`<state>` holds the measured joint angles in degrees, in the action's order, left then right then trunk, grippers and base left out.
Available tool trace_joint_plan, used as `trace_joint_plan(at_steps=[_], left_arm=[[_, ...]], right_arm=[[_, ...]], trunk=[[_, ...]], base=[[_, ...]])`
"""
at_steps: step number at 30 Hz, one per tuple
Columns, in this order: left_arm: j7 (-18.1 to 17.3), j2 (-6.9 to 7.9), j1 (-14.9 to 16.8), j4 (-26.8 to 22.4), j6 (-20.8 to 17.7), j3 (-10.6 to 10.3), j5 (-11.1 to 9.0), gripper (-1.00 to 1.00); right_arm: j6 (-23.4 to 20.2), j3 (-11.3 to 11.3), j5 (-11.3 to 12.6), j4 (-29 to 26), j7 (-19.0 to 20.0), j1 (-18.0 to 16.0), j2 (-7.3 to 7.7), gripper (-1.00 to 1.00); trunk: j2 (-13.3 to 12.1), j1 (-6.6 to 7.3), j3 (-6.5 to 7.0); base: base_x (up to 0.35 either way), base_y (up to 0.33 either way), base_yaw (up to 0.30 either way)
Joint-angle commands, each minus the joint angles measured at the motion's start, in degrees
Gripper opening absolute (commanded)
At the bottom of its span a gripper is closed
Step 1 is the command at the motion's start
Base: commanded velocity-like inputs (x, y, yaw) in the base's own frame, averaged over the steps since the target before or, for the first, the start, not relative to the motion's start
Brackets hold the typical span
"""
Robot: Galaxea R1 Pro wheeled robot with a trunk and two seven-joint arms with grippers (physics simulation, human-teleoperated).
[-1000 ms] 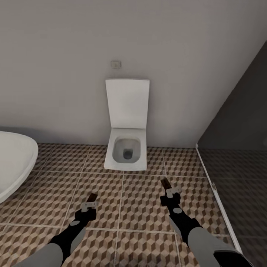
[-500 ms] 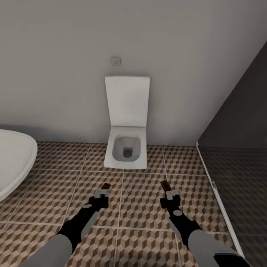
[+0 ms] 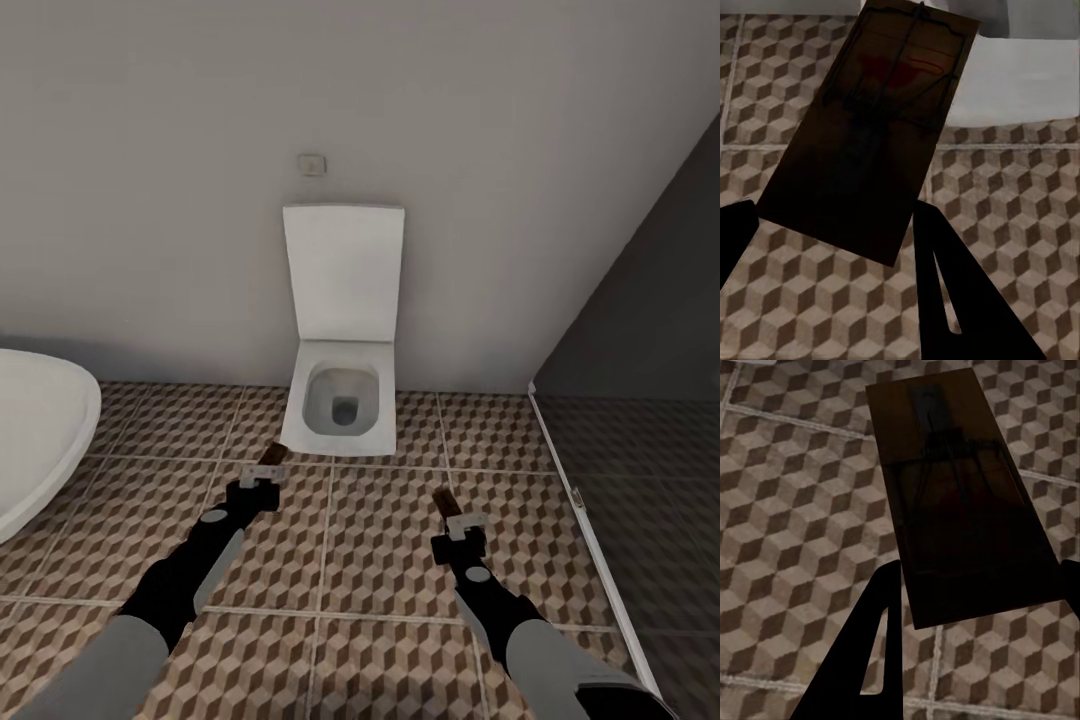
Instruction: Take the four mousetraps from the cabinet in the bathroom and place them on the bathroom floor. Make sure all four end up on the same floor surface, and ensure that at least two of them are either under or directly next to the same bathroom sink.
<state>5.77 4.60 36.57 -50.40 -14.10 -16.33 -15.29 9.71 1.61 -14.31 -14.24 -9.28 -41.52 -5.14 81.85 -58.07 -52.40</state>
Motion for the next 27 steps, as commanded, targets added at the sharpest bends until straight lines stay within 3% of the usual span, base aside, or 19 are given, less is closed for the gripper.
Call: trace_joint_plan(at_steps=[1, 5, 9, 11, 16, 27], left_arm=[[0.74, 0.24, 0.02, -0.32, -0.27, -0.36, -0.45, -1.00], [0.74, 0.40, 0.00, -0.55, -0.31, -0.38, -0.49, -1.00], [0.74, 0.40, -0.06, -0.39, -0.32, -0.44, -0.46, -1.00], [0.74, 0.40, -0.07, -0.14, -0.32, -0.44, -0.45, -1.00], [0.75, 0.11, -0.09, 1.54, -0.23, -0.58, -0.53, -1.00], [0.74, 0.06, -0.09, 1.62, -0.23, -0.68, -0.62, -1.00]], right_arm=[[-1.19, 0.24, -0.35, -0.10, -0.22, -0.52, -0.08, -1.00], [-7.24, 0.35, -0.17, -1.08, -0.16, -3.85, -0.75, -1.00], [-10.88, 0.47, 0.02, -1.53, -0.13, -6.76, -2.59, -1.00], [-11.19, 0.48, 0.04, -1.58, -0.13, -7.07, -2.88, -1.00], [-11.12, 0.60, 0.04, -1.74, 5.25, -7.54, -3.39, -1.00], [-9.05, 0.26, -0.11, -1.76, 6.28, -7.53, -3.38, -1.00]], trunk=[[0.02, 0.00, -0.04], [0.02, 0.00, -0.04], [0.02, 0.00, -0.04], [0.02, 0.00, -0.04], [0.02, 0.00, -0.04], [0.02, 0.00, -0.04]], base=[[0.000, 0.000, 0.000], [0.000, 0.000, 0.000], [0.000, 0.000, 0.000], [0.000, 0.000, 0.000], [0.000, 0.000, 0.000], [0.000, 0.000, 0.000]])
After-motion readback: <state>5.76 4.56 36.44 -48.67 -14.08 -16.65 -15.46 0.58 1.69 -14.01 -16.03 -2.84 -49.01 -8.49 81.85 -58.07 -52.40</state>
